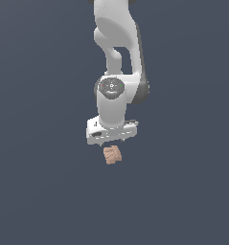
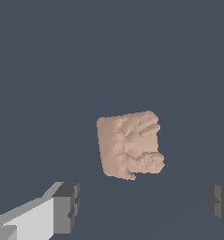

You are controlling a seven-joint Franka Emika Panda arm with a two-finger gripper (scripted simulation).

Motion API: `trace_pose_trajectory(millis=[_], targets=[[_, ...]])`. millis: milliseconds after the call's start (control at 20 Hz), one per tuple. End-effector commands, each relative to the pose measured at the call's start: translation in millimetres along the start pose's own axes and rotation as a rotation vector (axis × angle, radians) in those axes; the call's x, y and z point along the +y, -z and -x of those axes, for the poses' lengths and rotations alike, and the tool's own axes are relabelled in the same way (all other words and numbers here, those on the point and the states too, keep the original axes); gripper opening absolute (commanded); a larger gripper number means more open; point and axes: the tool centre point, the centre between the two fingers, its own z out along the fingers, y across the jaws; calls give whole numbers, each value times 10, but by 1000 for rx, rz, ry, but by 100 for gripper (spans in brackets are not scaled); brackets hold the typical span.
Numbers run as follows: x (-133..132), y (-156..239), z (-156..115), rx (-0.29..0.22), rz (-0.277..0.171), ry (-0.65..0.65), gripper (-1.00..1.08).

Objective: Pick up the object and move it to a goal position.

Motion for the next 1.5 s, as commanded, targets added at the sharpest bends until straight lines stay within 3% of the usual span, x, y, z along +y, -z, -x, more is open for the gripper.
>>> trace_pose_trajectory(millis=[0,450,1450], targets=[[12,-112,-61,0,-3,47,100],[32,-326,-164,0,-9,131,100],[29,-834,-165,0,-10,134,100]])
